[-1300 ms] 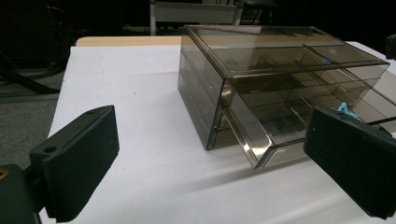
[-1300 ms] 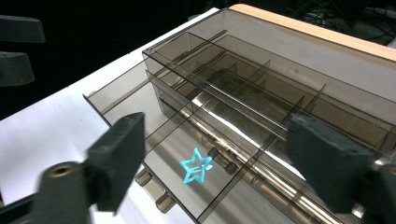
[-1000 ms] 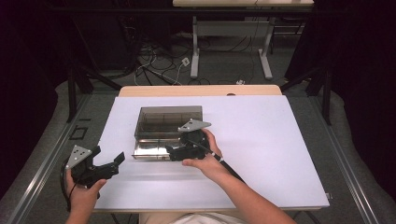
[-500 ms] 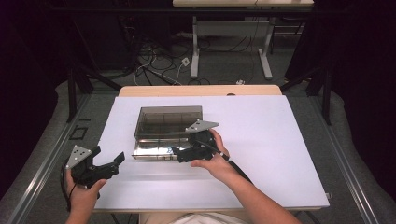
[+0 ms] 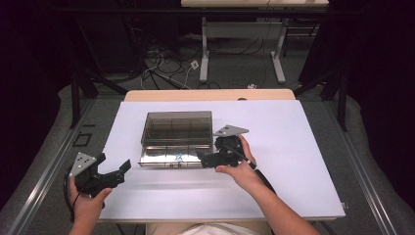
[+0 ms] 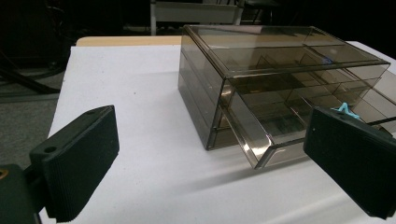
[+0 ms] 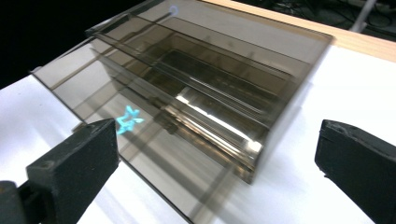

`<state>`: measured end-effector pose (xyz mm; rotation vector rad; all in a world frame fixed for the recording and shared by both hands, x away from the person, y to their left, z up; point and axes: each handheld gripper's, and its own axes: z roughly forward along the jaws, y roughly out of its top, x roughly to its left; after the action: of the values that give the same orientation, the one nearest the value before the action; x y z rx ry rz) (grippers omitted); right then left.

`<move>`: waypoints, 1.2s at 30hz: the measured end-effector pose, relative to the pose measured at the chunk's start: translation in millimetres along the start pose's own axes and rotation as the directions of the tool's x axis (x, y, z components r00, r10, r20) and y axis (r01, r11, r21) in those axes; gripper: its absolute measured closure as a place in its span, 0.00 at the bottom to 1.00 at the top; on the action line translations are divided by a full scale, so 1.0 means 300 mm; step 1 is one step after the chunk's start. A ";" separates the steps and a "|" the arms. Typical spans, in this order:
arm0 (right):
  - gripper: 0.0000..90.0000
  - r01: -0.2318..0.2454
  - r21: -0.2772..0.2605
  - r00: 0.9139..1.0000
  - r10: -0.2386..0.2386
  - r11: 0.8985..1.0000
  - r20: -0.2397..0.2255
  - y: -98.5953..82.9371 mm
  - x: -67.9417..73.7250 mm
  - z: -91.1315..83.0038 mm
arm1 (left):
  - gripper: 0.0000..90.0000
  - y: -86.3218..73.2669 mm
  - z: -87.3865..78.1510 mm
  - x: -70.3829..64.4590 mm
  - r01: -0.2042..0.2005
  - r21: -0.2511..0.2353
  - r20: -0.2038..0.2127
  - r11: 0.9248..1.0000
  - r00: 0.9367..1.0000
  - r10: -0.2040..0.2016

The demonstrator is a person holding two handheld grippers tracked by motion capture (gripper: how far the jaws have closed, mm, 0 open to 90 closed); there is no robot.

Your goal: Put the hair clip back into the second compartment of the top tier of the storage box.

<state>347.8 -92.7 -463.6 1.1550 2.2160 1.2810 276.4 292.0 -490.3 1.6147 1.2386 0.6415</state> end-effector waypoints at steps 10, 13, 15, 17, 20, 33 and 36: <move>0.00 -0.071 -0.005 0.996 0.071 0.997 0.046 -0.027 -0.103 -0.064 | 0.04 0.000 0.002 -0.001 0.001 0.005 0.001 1.000 1.000 -0.001; 0.00 -0.080 -0.014 0.995 0.080 0.997 0.062 -0.038 -0.128 -0.082 | 0.04 0.000 0.002 -0.001 0.000 0.004 0.000 1.000 1.000 0.000; 0.00 -0.091 -0.019 0.993 0.092 0.996 0.071 -0.045 -0.142 -0.094 | 0.04 0.000 0.002 -0.001 0.002 0.004 0.000 1.000 1.000 -0.002; 0.00 -0.091 -0.025 0.992 0.093 0.996 0.083 -0.054 -0.158 -0.106 | 0.04 0.000 0.002 -0.001 0.002 0.004 -0.001 1.000 1.000 -0.002; 0.00 -0.096 -0.028 0.990 0.099 0.995 0.098 -0.067 -0.179 -0.122 | 0.04 0.000 0.003 -0.001 0.002 0.004 -0.003 1.000 1.000 -0.002; 0.00 -0.121 -0.028 0.981 0.124 0.992 0.152 -0.117 -0.242 -0.170 | 0.04 0.000 0.005 -0.002 -0.001 0.005 -0.014 1.000 1.000 0.001; 0.00 -0.135 -0.036 0.977 0.139 0.990 0.164 -0.125 -0.256 -0.181 | 0.04 0.000 0.005 -0.001 -0.001 0.006 -0.013 1.000 1.000 0.001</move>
<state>343.2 -193.4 -473.9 1.3734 2.0260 1.2120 277.4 291.1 -490.9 1.6178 1.2505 0.6504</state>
